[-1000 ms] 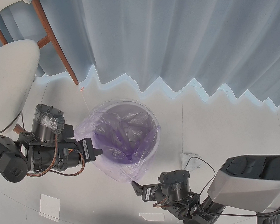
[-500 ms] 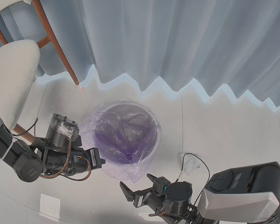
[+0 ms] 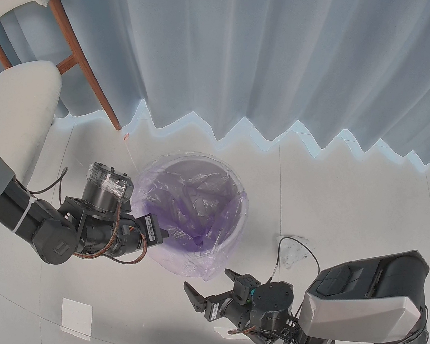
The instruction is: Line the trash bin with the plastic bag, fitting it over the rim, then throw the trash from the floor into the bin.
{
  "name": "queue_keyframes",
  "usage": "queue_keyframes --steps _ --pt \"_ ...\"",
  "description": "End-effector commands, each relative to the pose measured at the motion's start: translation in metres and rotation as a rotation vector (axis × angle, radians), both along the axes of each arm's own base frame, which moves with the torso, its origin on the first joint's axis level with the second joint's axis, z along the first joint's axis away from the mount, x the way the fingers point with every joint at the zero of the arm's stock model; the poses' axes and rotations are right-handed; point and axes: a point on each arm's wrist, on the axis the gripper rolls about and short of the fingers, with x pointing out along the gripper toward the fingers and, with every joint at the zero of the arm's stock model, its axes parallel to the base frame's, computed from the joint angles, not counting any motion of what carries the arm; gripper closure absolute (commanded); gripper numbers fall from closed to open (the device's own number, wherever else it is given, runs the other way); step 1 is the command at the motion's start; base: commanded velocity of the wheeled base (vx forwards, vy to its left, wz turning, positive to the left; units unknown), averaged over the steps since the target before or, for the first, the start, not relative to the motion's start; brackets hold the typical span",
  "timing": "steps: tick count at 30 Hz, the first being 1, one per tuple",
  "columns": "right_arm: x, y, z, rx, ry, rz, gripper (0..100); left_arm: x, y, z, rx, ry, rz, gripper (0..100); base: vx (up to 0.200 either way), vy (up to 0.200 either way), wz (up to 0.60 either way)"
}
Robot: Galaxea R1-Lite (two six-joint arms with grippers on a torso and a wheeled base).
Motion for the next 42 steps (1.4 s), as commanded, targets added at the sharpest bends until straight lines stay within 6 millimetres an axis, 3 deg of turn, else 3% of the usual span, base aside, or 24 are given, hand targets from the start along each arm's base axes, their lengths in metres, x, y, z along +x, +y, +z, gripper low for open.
queue_keyframes --steps 1,8,13,20,21,28,36,42 --pt "0.0 0.0 -0.001 0.003 -0.002 0.0 0 0.001 -0.001 0.004 0.019 -0.026 0.025 0 0.0 0.0 0.0" --pt "0.0 0.0 -0.003 -0.003 0.0 -0.002 0 -0.006 -0.002 -0.004 0.101 0.065 0.009 0 0.0 0.0 0.0" --pt "0.0 0.0 -0.004 -0.005 0.0 -0.001 0 0.001 -0.005 -0.012 0.109 0.085 0.012 0 0.0 0.0 0.0" --pt "0.0 0.0 -0.004 -0.005 0.0 -0.001 0 0.01 -0.006 -0.007 0.095 0.067 0.024 0 0.0 0.0 0.0" --pt "0.0 0.0 -0.004 -0.005 0.0 -0.001 0 0.01 -0.007 -0.009 0.097 0.072 0.024 100 0.0 0.0 0.0" --pt "0.0 0.0 -0.007 -0.011 0.005 -0.001 0 0.006 -0.009 -0.015 0.106 0.091 0.014 100 0.0 0.0 0.0" --pt "0.001 0.002 -0.012 -0.017 0.01 -0.001 0 -0.02 0.006 -0.019 0.129 0.134 0.016 100 0.0 0.0 0.0" --pt "0.001 0.002 -0.012 -0.018 0.011 -0.001 0 -0.021 0.02 -0.035 0.154 0.193 0.054 100 0.0 0.0 0.0"
